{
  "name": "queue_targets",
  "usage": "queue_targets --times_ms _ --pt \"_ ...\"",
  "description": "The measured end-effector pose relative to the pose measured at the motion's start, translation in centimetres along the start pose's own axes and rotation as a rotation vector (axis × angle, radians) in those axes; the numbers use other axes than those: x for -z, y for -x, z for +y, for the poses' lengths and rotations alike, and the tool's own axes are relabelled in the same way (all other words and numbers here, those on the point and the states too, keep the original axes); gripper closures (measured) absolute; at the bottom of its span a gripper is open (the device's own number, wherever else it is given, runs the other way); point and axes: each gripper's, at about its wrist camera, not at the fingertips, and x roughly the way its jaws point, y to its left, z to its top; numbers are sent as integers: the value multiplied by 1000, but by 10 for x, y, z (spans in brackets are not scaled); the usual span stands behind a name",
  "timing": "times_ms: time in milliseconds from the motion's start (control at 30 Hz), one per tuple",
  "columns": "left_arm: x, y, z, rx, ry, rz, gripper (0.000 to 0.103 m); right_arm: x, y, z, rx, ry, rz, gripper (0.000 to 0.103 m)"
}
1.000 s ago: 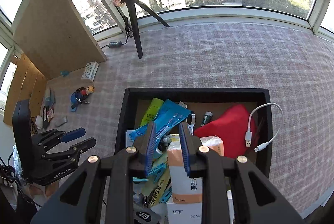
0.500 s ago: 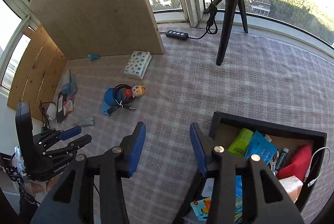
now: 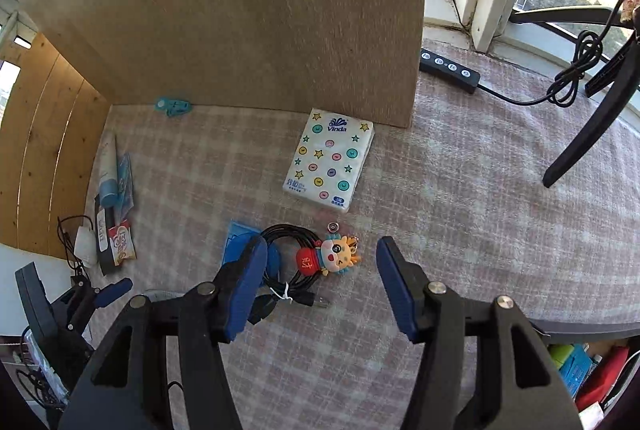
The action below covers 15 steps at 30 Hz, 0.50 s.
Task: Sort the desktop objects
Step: 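Grasp the grey-white tube with left gripper while right gripper grasps the Vinda tissue pack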
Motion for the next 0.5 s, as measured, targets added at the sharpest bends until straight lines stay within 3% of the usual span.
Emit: queue_targets --times_ms 167,333,500 --pt "4 -21 -6 -58 -102 32 46 -24 -25 11 47 -26 14 47" --pt "-2 -22 1 -45 -119 17 43 -38 -48 18 91 -54 28 47" --pt "-9 -23 3 27 -86 22 61 -47 -60 26 162 -42 8 40"
